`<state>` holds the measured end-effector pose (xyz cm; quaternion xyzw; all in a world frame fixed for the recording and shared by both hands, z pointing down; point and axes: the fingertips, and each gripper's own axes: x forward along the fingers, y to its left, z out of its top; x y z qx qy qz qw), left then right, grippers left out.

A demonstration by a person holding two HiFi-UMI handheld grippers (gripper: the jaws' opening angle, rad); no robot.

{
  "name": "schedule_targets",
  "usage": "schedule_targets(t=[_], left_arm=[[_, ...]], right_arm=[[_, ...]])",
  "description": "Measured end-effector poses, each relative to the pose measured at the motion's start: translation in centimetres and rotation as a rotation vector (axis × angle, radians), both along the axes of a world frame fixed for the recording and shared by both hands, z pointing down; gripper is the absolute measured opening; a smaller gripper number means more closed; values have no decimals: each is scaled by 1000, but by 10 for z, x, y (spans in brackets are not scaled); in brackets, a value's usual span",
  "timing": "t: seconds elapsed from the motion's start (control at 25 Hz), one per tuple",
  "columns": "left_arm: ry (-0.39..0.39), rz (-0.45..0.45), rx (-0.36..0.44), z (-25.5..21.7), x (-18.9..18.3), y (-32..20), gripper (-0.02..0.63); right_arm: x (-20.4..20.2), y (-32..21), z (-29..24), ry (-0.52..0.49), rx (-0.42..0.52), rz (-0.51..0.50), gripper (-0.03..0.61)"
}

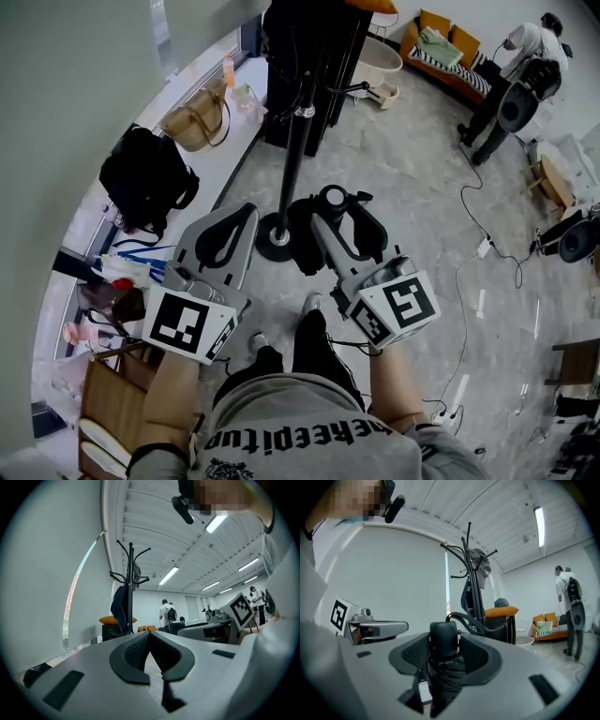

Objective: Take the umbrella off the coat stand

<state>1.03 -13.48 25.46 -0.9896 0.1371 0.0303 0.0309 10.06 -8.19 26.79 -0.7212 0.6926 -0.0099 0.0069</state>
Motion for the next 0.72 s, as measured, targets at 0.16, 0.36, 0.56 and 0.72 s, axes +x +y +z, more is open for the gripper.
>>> schedule_targets(t=[0.16,0.36,0.56,0.72], left_arm=[[7,2,1,-3,-1,5,15],[7,6,5,-4,-1,7,15],[11,7,7,-5,-1,7,15],[13,10,9,-7,-1,7,15]], right_arm=[[0,7,-4,1,17,12,213],[2,9,-8,-21,33,21,213],[1,9,-7,-16,24,23,213],[1,8,-7,-3,20,30,213]])
